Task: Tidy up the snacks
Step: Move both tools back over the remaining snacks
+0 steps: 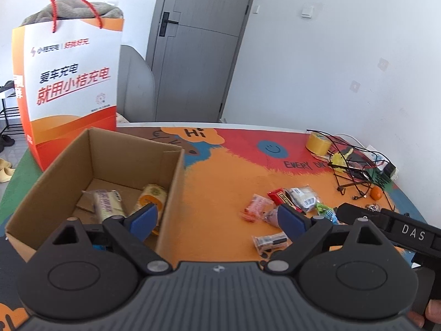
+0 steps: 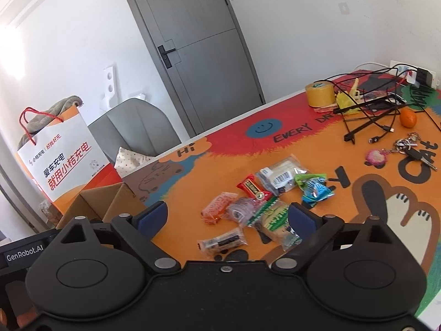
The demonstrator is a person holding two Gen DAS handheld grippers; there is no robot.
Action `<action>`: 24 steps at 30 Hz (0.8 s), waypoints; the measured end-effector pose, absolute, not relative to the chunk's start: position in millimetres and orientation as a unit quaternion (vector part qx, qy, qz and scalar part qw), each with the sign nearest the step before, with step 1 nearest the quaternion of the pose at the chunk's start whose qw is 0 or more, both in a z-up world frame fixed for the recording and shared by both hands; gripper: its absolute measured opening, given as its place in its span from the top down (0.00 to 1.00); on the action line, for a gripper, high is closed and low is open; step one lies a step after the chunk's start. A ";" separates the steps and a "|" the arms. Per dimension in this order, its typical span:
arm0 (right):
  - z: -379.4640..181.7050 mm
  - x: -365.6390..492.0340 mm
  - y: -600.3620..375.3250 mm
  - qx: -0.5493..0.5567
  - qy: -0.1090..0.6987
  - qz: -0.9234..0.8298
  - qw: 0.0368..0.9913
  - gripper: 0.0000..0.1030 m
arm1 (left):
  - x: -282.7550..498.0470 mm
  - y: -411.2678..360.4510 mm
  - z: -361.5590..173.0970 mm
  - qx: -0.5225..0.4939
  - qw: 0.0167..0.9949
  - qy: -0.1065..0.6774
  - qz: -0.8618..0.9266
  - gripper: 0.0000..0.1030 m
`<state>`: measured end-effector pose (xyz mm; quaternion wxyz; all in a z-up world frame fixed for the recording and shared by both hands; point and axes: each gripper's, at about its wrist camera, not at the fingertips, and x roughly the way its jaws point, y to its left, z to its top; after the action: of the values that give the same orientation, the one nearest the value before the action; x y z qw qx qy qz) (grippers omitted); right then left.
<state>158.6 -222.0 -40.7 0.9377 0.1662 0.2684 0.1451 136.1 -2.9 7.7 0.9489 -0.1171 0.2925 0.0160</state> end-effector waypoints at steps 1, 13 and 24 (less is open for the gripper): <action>-42.1 158.7 -225.9 0.169 0.269 0.143 0.937 0.05 | 137.6 -6.5 6.9 -0.116 0.949 0.294 0.013 0.10; -66.8 170.9 -261.3 0.199 0.282 0.120 0.931 0.02 | 163.6 -42.7 -15.8 -0.106 0.939 0.325 -0.020 0.10; -89.6 190.6 -283.4 0.219 0.294 0.123 0.922 0.09 | 194.8 -68.0 -41.1 -0.083 0.934 0.345 -0.038 0.15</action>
<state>190.6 -283.4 -89.6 0.9221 0.2194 0.2941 0.1229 194.8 -68.0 -41.1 0.9342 -0.0832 0.3446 -0.0385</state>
